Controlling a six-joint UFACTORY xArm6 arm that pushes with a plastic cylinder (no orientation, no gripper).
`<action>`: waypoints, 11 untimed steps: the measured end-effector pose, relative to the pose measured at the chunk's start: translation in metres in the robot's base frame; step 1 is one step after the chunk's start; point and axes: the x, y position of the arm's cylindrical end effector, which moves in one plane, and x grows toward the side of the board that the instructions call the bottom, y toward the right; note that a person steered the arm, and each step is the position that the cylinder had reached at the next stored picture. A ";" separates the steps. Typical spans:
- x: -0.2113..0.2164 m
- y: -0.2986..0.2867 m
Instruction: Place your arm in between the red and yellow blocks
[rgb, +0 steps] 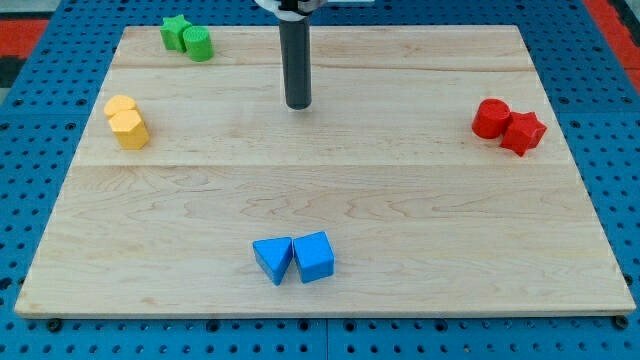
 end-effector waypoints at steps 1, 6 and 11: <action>0.000 0.000; 0.000 0.008; 0.000 0.023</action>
